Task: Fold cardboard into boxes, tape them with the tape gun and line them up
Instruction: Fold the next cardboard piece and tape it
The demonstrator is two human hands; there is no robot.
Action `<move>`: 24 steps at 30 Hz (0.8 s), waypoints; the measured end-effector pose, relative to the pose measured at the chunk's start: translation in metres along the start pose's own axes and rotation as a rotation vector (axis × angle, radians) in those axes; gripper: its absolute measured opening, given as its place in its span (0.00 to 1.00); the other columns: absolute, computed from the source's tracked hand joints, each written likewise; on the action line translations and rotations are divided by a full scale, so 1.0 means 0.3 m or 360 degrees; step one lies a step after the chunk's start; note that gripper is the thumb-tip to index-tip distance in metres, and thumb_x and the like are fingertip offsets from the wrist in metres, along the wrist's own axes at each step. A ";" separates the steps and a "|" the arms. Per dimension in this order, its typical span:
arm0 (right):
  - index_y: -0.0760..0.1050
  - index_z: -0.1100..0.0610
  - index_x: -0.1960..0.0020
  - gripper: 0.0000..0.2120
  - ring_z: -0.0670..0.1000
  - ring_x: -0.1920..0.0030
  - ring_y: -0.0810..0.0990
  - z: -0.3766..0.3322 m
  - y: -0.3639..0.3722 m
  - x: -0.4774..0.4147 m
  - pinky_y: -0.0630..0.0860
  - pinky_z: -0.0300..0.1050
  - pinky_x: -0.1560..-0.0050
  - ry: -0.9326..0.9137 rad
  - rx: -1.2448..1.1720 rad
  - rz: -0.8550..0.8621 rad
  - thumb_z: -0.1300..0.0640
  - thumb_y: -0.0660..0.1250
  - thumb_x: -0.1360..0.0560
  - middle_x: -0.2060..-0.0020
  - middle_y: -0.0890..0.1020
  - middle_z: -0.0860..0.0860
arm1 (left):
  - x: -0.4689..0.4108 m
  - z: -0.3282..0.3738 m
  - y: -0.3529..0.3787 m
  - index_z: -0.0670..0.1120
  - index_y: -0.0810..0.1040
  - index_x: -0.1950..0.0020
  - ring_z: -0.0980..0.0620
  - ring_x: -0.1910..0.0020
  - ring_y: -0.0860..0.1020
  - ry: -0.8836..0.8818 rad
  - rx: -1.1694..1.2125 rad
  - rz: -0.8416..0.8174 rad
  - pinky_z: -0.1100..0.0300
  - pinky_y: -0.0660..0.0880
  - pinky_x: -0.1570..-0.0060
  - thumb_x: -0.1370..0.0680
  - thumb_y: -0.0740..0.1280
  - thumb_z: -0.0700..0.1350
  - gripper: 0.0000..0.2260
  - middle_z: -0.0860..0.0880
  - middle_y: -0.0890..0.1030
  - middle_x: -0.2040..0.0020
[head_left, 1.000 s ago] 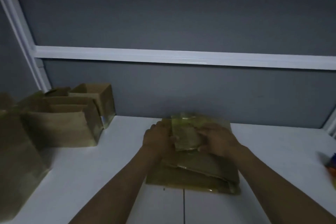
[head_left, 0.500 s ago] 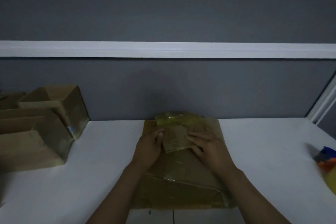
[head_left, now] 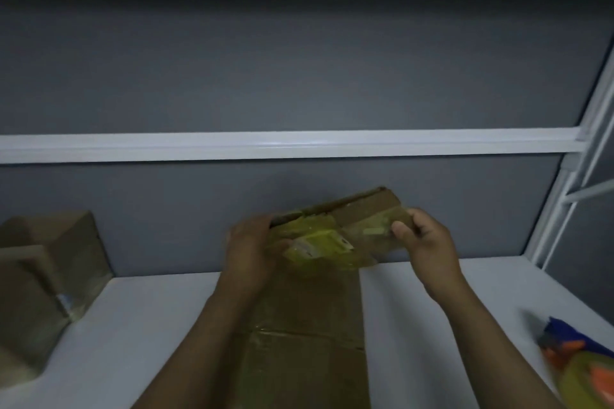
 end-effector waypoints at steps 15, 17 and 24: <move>0.52 0.50 0.23 0.35 0.49 0.37 0.72 0.443 -0.442 -0.067 0.73 0.43 0.41 0.0665 -0.0025 -0.0328 0.46 0.66 0.23 0.32 0.70 0.49 | 0.149 0.514 0.524 0.57 0.83 0.47 0.60 0.58 0.81 -0.0214 -0.0158 -0.0535 0.54 0.79 0.54 0.25 0.71 0.56 0.09 0.58 0.84 0.56; 0.50 0.46 0.22 0.40 0.50 0.34 0.72 0.482 -0.475 -0.052 0.71 0.52 0.35 0.0793 -0.0173 -0.0385 0.39 0.66 0.27 0.29 0.68 0.48 | 0.185 0.559 0.591 0.56 0.84 0.50 0.60 0.62 0.81 -0.0266 -0.0094 -0.0585 0.55 0.79 0.56 0.25 0.70 0.55 0.07 0.57 0.85 0.59; 0.53 0.45 0.24 0.40 0.48 0.44 0.77 0.551 -0.499 0.012 0.78 0.44 0.48 0.0991 -0.0281 -0.0345 0.44 0.71 0.28 0.38 0.74 0.46 | 0.272 0.611 0.779 0.55 0.81 0.58 0.56 0.69 0.78 -0.0284 -0.0275 -0.0665 0.50 0.77 0.61 0.24 0.62 0.63 0.15 0.53 0.81 0.67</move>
Point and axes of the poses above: each hand's wrist, its own x-axis away from the middle knuckle, its own y-axis out of the palm, z = x × y, the point moved 7 cm from there along -x, towards the middle knuckle
